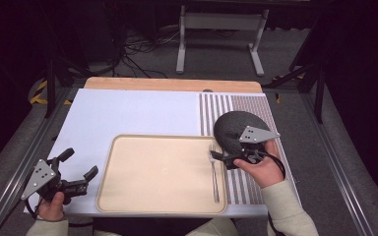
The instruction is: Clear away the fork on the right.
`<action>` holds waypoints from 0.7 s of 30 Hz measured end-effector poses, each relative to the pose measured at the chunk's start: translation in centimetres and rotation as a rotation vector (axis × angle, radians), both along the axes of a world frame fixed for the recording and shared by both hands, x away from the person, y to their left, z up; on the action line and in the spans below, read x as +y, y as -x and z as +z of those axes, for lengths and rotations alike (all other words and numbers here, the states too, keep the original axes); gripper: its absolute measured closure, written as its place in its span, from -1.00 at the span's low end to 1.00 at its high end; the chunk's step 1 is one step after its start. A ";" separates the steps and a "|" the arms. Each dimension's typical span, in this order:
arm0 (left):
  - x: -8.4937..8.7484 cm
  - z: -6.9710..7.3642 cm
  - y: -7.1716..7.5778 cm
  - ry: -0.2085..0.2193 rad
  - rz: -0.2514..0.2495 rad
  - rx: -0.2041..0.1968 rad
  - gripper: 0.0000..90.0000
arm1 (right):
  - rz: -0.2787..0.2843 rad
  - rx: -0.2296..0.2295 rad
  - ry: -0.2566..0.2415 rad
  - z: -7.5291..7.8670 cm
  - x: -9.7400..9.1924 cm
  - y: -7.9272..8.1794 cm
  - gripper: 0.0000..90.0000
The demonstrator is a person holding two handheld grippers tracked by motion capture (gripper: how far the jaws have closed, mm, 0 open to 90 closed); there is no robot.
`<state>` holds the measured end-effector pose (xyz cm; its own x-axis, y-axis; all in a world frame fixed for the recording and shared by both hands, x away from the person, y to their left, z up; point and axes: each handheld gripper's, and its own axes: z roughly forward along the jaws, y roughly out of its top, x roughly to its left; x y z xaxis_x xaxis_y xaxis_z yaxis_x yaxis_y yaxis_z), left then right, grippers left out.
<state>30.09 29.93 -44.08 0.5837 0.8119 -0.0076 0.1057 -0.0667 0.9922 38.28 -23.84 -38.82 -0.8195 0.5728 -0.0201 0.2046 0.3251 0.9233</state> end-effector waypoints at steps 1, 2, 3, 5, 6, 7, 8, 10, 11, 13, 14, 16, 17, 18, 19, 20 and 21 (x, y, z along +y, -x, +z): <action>0.0 0.0 0.0 0.000 -0.001 0.000 -0.99 | -0.004 -0.003 -0.007 -0.1 -0.3 0.1 -0.70; 0.0 0.0 0.0 0.001 0.000 0.000 -0.99 | -0.011 -0.008 -0.016 -0.2 -0.7 0.3 -0.70; -0.1 0.0 0.0 0.001 0.001 0.000 -0.99 | -0.020 -0.014 -0.026 -0.3 -1.1 0.5 -0.70; -0.1 0.0 0.0 -0.001 0.000 0.000 -0.99 | -0.032 -0.019 -0.041 -0.5 -1.7 0.7 -0.70; -0.1 0.0 -0.1 0.000 0.000 0.000 -0.99 | -0.038 -0.019 -0.054 -0.6 -2.0 0.9 -0.70; -0.1 0.0 -0.1 0.000 0.001 0.000 -0.99 | -0.046 -0.019 -0.064 -0.7 -2.3 1.0 -0.70; -0.1 0.0 -0.1 0.000 0.001 0.000 -0.99 | -0.049 -0.021 -0.072 -0.8 -2.6 1.1 -0.71; -0.1 -0.1 -0.1 0.000 0.004 -0.001 -0.99 | -0.054 -0.026 -0.100 -1.0 -3.1 1.4 -0.71; -0.1 0.0 -0.1 -0.002 0.003 0.001 -0.99 | -0.059 -0.029 -0.113 -1.1 -3.4 1.6 -0.71; -0.1 -0.1 -0.1 -0.002 0.003 0.002 -0.99 | -0.070 -0.035 -0.128 -1.4 -3.9 1.9 -0.72; -0.1 -0.1 -0.1 -0.001 0.004 0.002 -0.99 | -0.075 -0.037 -0.136 -1.6 -4.1 2.0 -0.73; -0.1 -0.1 -0.1 -0.002 0.006 0.004 -0.99 | -0.082 -0.039 -0.150 -2.0 -4.5 2.2 -0.73; -0.1 -0.1 -0.1 -0.002 0.006 0.005 -0.99 | -0.084 -0.040 -0.157 -2.1 -4.7 2.3 -0.73; -0.1 -0.1 -0.1 -0.002 0.006 0.005 -0.99 | -0.084 -0.040 -0.157 -2.1 -4.7 2.3 -0.73; -0.1 -0.1 -0.1 -0.002 0.007 0.005 -0.99 | -0.090 -0.042 -0.160 -2.3 -4.9 2.5 -0.74; -0.1 -0.2 -0.1 -0.002 0.007 0.005 -0.99 | -0.092 -0.045 -0.166 -2.5 -5.2 2.6 -0.74; -0.1 -0.2 -0.1 -0.002 0.008 0.005 -0.99 | -0.099 -0.044 -0.172 -2.7 -5.3 2.7 -0.75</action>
<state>30.21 29.86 -44.25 0.5769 0.8168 -0.0091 0.1116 -0.0678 0.9914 35.61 -29.19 -41.47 -0.7597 0.6484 0.0503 0.1857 0.1422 0.9723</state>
